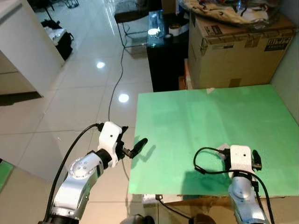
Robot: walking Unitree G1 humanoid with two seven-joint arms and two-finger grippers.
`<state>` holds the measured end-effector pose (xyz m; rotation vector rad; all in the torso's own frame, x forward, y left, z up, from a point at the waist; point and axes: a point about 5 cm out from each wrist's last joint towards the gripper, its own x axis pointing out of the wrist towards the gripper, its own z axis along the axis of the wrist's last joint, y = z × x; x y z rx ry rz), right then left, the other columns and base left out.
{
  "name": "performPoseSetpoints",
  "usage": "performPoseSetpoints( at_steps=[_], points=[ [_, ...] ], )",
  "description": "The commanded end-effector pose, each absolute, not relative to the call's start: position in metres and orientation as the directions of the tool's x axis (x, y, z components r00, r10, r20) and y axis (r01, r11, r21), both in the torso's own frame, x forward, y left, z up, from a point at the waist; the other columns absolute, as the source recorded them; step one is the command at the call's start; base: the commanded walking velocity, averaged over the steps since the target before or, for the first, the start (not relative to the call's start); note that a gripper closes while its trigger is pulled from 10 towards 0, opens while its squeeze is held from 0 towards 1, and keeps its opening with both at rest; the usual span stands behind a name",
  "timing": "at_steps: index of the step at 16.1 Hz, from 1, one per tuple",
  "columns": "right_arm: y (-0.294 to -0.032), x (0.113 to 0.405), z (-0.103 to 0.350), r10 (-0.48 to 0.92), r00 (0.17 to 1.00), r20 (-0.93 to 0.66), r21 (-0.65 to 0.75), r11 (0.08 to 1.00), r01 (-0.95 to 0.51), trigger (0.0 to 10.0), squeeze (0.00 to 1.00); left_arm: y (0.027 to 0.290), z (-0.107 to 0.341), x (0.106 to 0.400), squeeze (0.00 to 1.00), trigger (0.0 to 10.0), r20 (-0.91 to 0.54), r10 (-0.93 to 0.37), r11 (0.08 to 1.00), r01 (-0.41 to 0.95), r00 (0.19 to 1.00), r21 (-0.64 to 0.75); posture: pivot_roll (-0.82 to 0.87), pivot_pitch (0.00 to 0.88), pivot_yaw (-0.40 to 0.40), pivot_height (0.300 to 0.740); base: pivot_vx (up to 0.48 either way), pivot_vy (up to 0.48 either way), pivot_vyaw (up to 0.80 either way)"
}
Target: Hang keys on a hook
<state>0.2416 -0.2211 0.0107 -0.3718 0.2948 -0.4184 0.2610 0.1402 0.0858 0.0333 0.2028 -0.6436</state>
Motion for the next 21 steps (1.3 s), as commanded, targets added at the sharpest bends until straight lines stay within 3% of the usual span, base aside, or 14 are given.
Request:
performPoseSetpoints(
  at_steps=[1,4,12,21],
  points=[
    [-0.212,0.238,0.005,-0.429,0.877,-0.218,-0.362,0.87,0.336,10.0,0.0,0.145,0.087,0.258,0.0,10.0,-0.204,-0.587,0.803,0.595,0.784,-0.026,-0.08,0.16,0.177,0.74,0.0,0.0,0.0],
    [-0.198,0.238,0.001,-0.393,0.889,-0.236,-0.255,0.908,0.333,10.0,0.0,0.143,0.088,0.258,0.0,10.0,-0.2,-0.594,0.797,0.603,0.78,-0.016,-0.08,0.159,0.18,0.74,0.0,0.0,0.0],
    [-0.185,0.22,-0.005,-0.426,0.878,-0.217,-0.313,0.883,0.35,10.0,0.0,0.144,0.088,0.256,0.0,10.0,-0.201,-0.595,0.795,0.606,0.778,-0.006,-0.08,0.159,0.182,0.74,0.0,0.0,0.0],
    [-0.193,0.218,-0.011,-0.476,0.84,-0.261,-0.286,0.869,0.403,10.0,0.0,0.146,0.088,0.254,0.0,10.0,-0.203,-0.593,0.794,0.607,0.779,0.01,-0.07,0.162,0.181,0.74,0.0,0.0,0.0]
  ],
)
